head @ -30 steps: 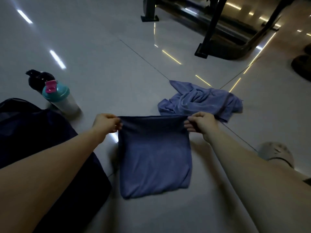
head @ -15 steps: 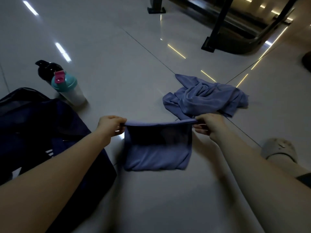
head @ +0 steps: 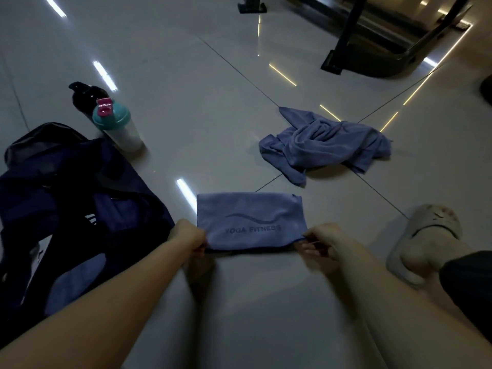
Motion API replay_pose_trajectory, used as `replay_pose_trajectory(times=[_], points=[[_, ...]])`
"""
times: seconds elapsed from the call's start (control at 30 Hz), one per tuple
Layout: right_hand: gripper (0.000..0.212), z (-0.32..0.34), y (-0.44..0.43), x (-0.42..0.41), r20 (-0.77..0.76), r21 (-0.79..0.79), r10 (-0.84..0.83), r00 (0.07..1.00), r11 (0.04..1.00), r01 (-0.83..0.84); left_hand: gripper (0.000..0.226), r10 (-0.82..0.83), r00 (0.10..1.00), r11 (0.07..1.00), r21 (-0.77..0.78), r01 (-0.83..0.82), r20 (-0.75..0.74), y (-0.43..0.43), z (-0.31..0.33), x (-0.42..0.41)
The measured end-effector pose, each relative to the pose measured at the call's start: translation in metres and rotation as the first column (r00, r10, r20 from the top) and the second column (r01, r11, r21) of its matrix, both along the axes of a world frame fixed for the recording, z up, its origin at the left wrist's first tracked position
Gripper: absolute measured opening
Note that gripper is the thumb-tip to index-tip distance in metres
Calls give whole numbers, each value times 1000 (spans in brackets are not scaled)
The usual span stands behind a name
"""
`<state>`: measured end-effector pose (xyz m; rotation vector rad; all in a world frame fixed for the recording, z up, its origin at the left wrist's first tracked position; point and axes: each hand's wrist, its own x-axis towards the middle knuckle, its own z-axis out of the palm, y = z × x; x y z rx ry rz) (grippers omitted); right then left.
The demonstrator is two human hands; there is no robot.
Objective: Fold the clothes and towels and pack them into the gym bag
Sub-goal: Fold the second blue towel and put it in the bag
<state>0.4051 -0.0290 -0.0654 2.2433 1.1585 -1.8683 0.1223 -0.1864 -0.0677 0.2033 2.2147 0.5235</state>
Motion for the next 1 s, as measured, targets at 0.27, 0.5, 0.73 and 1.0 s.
replay_pose_trajectory(times=[0.27,0.5,0.73,1.0], points=[[28,-31,-26,4,-15,91,2,1000,996,0,17,-237,941,969,-133,210,-241,-16,-14,16],[12,12,9,-49,567,486,403,718,540,-687,23,-325,911,941,-187,283,-253,-11,-18,15],[53,2,22,-198,438,409,856,274,82,-909,20,-302,928,951,-136,277,-219,-14,-20,18],[49,-23,4,-259,268,261,963,31,-41,-965,21,-189,968,964,154,214,-163,-30,-31,18]])
